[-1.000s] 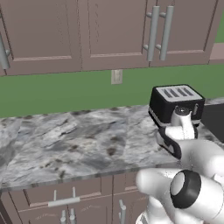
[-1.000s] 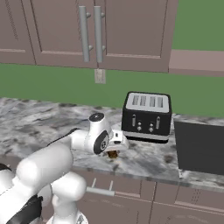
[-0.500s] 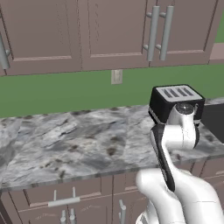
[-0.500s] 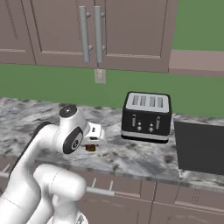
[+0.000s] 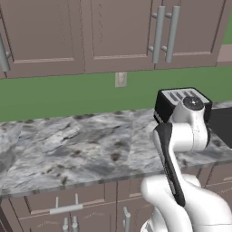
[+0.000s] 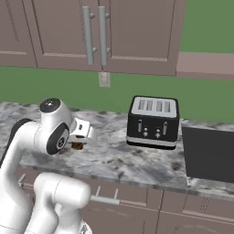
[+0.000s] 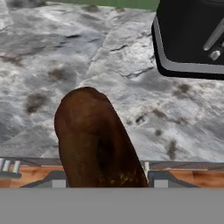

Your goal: Place the sweet potato in the correct fridge rack based on whether it is a fruit or vegetable. Finally, close the fridge door.

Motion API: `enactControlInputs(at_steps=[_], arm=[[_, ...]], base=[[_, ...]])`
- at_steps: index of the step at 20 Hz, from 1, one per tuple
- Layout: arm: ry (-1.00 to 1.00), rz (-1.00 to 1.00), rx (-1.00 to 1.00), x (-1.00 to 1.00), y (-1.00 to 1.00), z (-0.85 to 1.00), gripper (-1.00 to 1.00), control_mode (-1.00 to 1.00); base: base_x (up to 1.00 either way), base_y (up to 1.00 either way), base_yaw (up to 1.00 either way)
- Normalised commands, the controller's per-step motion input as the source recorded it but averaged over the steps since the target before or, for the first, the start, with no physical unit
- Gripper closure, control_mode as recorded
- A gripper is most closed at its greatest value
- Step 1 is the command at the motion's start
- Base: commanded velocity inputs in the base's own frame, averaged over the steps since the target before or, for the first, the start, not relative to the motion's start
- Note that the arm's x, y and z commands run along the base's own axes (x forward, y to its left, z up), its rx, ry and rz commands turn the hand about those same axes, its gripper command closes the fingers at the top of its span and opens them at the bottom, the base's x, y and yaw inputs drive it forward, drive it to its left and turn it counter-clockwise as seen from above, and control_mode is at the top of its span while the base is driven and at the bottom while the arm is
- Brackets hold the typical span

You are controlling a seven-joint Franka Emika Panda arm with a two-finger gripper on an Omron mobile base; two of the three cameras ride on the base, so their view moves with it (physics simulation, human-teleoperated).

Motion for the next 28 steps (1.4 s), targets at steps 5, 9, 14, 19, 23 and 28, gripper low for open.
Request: enactControlInputs(at_steps=[5, 9, 14, 19, 23, 28], arm=[[0.16, 0.00, 0.00, 0.00, 0.01, 0.22, 1.00, -1.00], [0.00, 0.00, 0.00, -0.01, 0.00, 0.00, 1.00, -1.00], [0.00, 0.00, 0.00, -0.39, 0.00, -0.01, 1.00, -1.00], [0.00, 0.00, 0.00, -0.33, -0.04, 0.00, 1.00, -1.00], [0.00, 0.00, 0.00, -0.11, -0.04, 0.00, 1.00, -1.00], [0.00, 0.00, 0.00, 0.00, 0.00, 0.00, 1.00, -1.00]], base=[[0.00, 0.00, 0.00], [0.00, 0.00, 0.00], [0.00, 0.00, 0.00], [0.00, 0.00, 0.00], [0.00, 0.00, 0.00], [0.00, 0.00, 0.00]])
